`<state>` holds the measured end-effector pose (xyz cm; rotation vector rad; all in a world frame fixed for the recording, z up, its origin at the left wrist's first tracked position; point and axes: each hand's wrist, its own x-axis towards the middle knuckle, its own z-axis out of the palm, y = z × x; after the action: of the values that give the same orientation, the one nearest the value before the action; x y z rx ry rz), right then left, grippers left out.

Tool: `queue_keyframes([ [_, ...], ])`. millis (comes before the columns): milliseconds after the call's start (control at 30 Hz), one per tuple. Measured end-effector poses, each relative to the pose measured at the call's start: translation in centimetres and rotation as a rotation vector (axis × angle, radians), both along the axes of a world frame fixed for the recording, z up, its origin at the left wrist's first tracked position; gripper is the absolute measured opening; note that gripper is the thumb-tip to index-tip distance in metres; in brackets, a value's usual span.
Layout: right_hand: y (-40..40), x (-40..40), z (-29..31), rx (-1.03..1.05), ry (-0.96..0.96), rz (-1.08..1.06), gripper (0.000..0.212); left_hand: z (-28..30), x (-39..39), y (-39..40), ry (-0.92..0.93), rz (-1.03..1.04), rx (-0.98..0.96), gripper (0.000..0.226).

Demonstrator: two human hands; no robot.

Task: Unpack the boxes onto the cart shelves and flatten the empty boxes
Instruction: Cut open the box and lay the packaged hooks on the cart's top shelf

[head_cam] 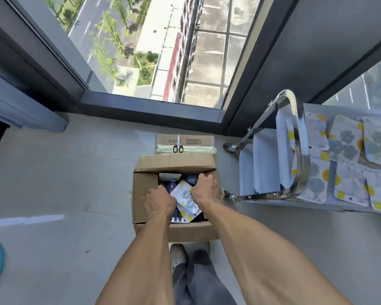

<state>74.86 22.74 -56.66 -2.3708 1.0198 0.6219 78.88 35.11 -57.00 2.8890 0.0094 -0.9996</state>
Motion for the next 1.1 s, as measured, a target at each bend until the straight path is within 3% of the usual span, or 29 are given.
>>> queue_keyframes([
  [233, 0.6, 1.8, -10.6, 0.051, 0.095, -0.061, 0.028, -9.9, 2.0, -1.6, 0.074, 0.004, -0.016, 0.023],
  [633, 1.4, -4.8, -35.9, 0.110, 0.217, -0.165, 0.025, -34.9, -2.1, 3.0, 0.290, -0.065, 0.071, 0.029],
  [800, 3.1, -4.2, -41.7, -0.002, 0.108, -0.124, 0.031, -40.6, -4.3, 3.5, 0.274, -0.250, 0.064, 0.030],
  [933, 3.9, -3.2, -43.9, -0.193, 0.042, -0.029, 0.033, -43.2, -4.2, 2.9, 0.344, -0.155, 0.048, 0.032],
  [1100, 4.6, -1.9, -44.4, -0.160, 0.018, 0.050, 0.033, -44.1, -3.3, 2.8, 0.408, -0.170, 0.087, 0.038],
])
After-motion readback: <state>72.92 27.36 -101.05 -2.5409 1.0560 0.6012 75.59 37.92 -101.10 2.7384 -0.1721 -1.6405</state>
